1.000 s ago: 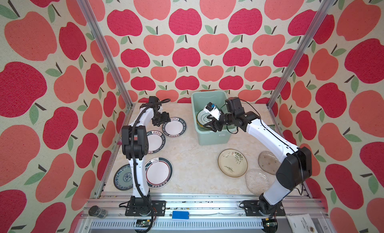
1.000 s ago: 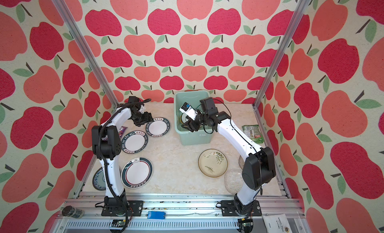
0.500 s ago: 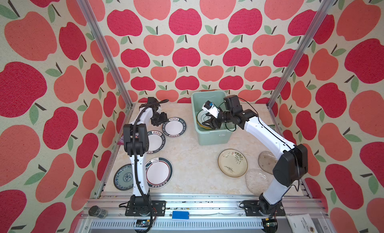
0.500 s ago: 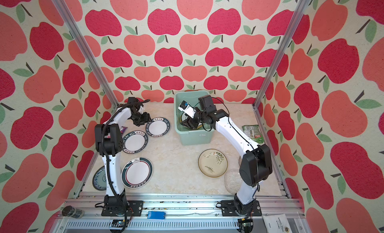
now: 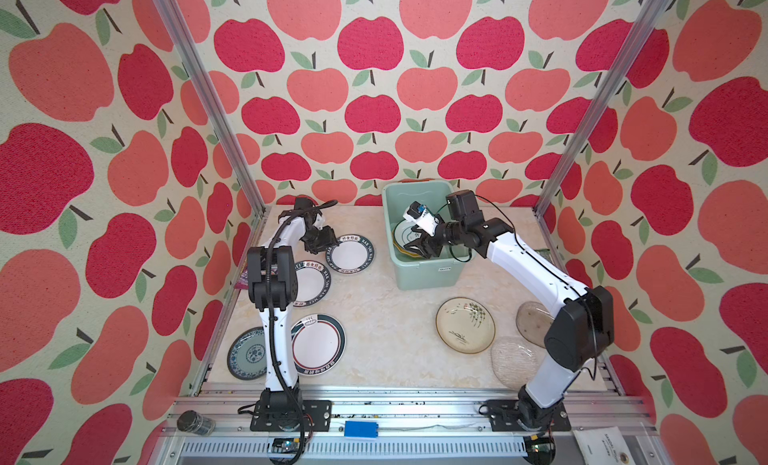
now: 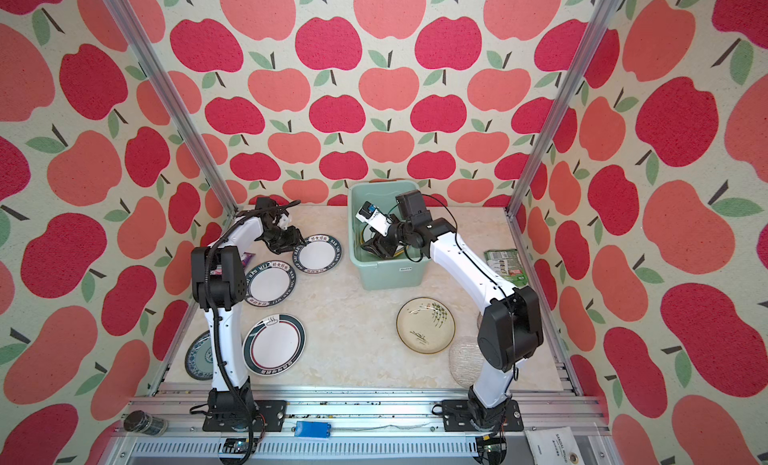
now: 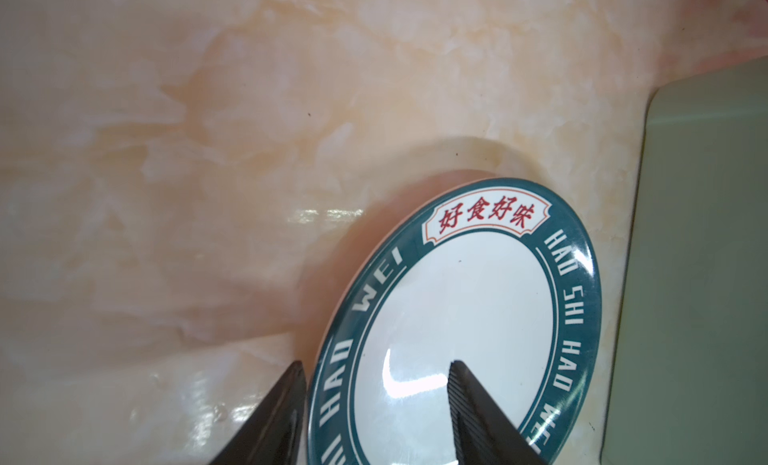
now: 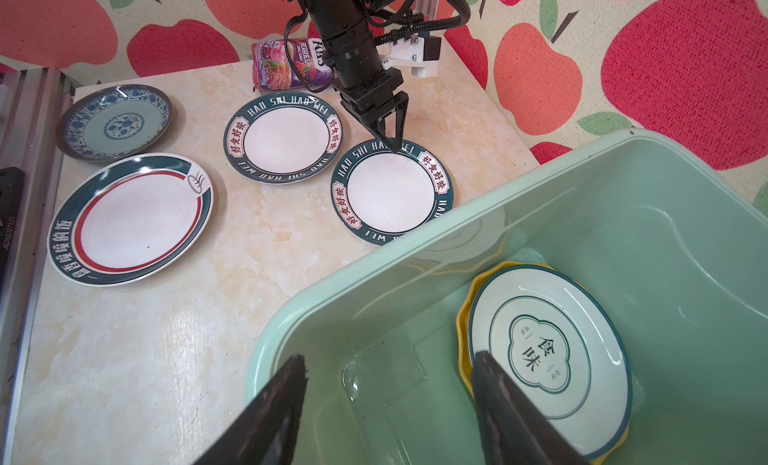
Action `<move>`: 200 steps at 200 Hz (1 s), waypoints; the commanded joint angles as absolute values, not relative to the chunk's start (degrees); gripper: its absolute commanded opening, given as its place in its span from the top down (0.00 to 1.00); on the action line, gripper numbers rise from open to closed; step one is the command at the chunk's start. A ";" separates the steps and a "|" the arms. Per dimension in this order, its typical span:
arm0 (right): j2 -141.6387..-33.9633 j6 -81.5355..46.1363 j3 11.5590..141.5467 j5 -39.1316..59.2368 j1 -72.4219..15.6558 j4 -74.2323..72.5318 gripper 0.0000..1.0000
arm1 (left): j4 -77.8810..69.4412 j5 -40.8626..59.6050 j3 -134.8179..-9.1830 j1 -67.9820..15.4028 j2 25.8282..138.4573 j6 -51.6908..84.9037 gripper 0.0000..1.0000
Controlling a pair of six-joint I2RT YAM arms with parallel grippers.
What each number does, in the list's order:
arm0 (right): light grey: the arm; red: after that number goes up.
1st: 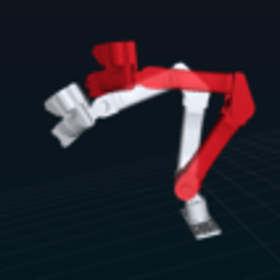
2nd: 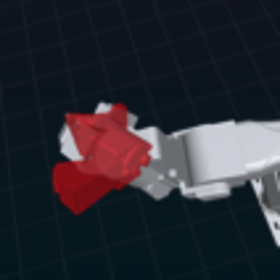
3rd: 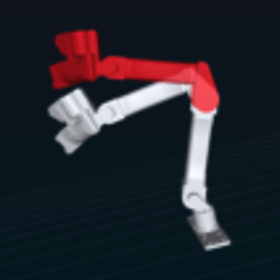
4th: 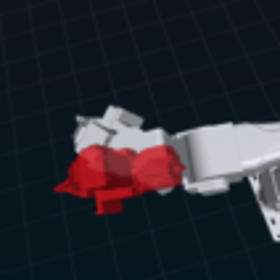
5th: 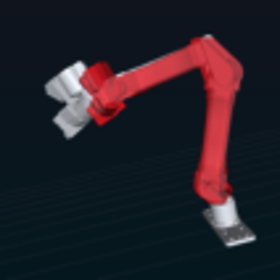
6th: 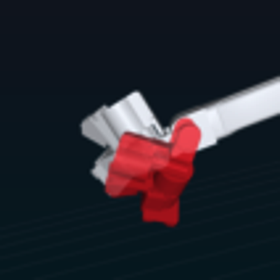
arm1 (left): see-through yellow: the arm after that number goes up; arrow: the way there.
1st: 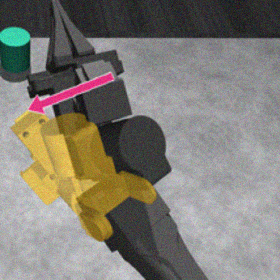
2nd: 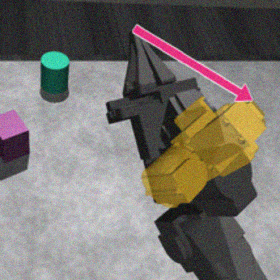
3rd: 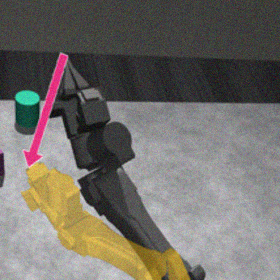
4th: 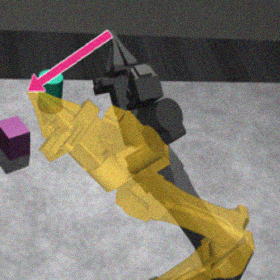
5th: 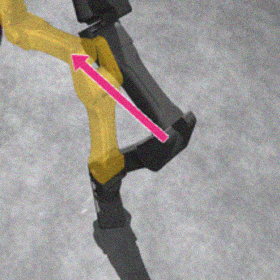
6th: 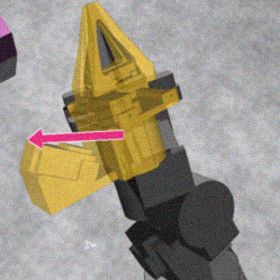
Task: Place the plates into the plastic bin on the countertop
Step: 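Close the left gripper on the green-rimmed plate's rim and tilt it up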
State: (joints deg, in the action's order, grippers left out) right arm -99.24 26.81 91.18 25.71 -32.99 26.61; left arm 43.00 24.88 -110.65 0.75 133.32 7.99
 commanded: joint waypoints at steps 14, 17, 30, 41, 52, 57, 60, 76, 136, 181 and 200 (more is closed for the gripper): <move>-99.14 27.36 92.59 25.45 -33.69 27.07 0.34 | 42.65 25.25 -108.48 0.88 134.93 8.43 0.43; -99.14 27.40 92.59 25.41 -33.69 27.07 0.33 | 42.55 25.18 -108.36 0.82 134.83 8.44 0.43; -99.23 27.34 92.77 25.25 -33.84 27.19 0.33 | 42.36 25.39 -108.10 0.97 134.73 8.44 0.43; -99.31 27.38 92.85 25.05 -33.96 27.25 0.33 | 42.36 25.83 -108.02 0.97 134.79 8.52 0.45; -99.32 27.42 92.98 24.80 -34.06 27.25 0.33 | 42.12 26.48 -107.65 0.89 134.69 8.85 0.46; -99.38 27.42 92.98 24.78 -34.15 27.25 0.33 | 41.87 26.69 -107.38 0.90 134.58 8.96 0.47; -99.40 27.39 93.03 24.65 -34.15 27.25 0.33 | 41.72 26.90 -107.20 0.92 134.59 9.01 0.48; -99.41 27.42 93.10 24.30 -34.36 27.33 0.33 | 40.99 27.32 -106.29 0.73 134.23 9.23 0.52; -99.33 27.43 93.10 22.91 -35.02 27.86 0.33 | 39.78 27.25 -104.16 0.44 133.16 10.18 0.74; -98.80 27.14 92.77 21.66 -35.62 28.04 0.33 | 37.08 26.82 -101.33 0.35 130.86 12.12 0.85; -98.53 26.90 92.68 20.52 -36.05 28.17 0.33 | 36.32 26.70 -100.56 0.34 129.55 12.91 0.87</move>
State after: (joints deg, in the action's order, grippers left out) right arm -99.24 26.81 91.66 22.28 -35.27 26.68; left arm 36.60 29.23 -102.45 0.58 131.41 11.42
